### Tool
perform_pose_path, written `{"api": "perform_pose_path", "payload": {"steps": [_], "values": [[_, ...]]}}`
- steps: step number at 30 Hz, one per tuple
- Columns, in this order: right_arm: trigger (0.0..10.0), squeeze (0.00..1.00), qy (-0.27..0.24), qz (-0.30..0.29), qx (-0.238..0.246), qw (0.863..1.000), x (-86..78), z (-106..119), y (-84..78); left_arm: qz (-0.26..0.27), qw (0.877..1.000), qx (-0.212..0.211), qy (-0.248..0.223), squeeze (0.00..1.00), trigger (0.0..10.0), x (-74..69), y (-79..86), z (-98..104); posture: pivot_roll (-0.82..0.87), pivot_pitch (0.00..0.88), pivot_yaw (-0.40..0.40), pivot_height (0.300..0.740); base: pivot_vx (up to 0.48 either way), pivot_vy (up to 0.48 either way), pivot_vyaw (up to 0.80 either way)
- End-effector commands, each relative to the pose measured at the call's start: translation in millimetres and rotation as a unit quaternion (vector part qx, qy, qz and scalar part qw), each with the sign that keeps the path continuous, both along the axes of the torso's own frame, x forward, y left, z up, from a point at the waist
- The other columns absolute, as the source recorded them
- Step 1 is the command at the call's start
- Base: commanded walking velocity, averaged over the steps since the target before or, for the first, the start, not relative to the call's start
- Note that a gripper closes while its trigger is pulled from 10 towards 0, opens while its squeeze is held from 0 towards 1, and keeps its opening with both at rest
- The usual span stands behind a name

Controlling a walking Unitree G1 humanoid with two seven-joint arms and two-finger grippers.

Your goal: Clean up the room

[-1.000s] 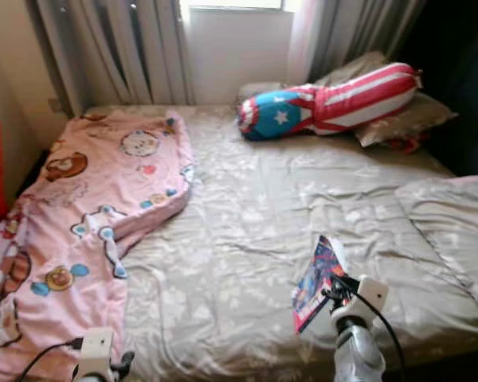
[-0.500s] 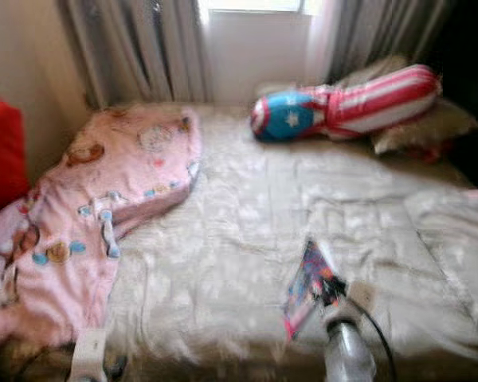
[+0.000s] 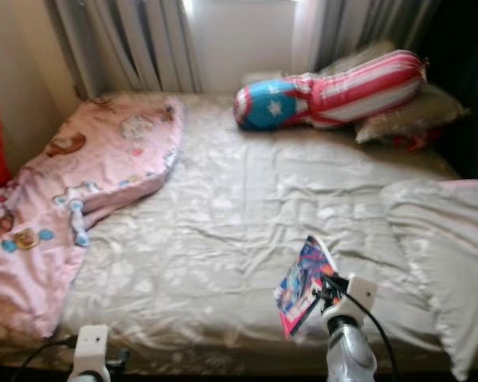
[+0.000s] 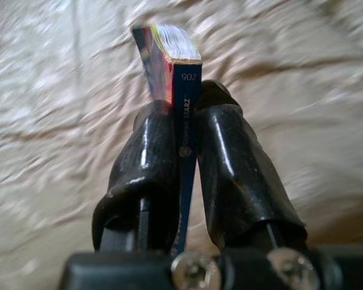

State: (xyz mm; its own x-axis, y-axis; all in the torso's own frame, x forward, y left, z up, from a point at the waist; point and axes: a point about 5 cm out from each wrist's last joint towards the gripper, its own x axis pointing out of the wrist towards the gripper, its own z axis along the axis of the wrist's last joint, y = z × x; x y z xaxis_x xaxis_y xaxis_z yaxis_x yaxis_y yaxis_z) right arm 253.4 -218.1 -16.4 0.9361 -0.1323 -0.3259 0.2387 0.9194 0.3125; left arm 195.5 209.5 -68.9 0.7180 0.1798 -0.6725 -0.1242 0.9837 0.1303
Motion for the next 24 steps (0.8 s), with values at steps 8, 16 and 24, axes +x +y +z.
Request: {"api": "perform_pose_path", "payload": {"steps": [8, 16, 24], "values": [[10.0, 0.0, -0.02, 0.001, 0.003, 1.0, 7.8, 6.5, 5.6, 0.007, 1.0, 0.013, 0.012, 0.0, 10.0, -5.2, 11.2, -0.9, -0.02, 0.0, -0.024, 0.739, 0.0, -0.16, 0.0], [10.0, 0.0, -0.018, -0.002, 0.003, 1.0, 7.3, 5.9, 5.3, 0.009, 1.0, 0.008, 0.007, 0.0, 10.0, -4.2, 11.5, -0.1, -0.02, 0.0, -0.021, 0.739, 0.0, 0.0, 0.0], [10.0, 0.0, -0.017, -0.001, 0.003, 1.0, 7.2, 5.7, 5.6, 0.01, 1.0, 0.005, 0.008, 0.0, 10.0, -4.2, 11.5, -0.3, -0.02, 0.0, -0.022, 0.739, 0.0, 0.0, 0.0]]}}
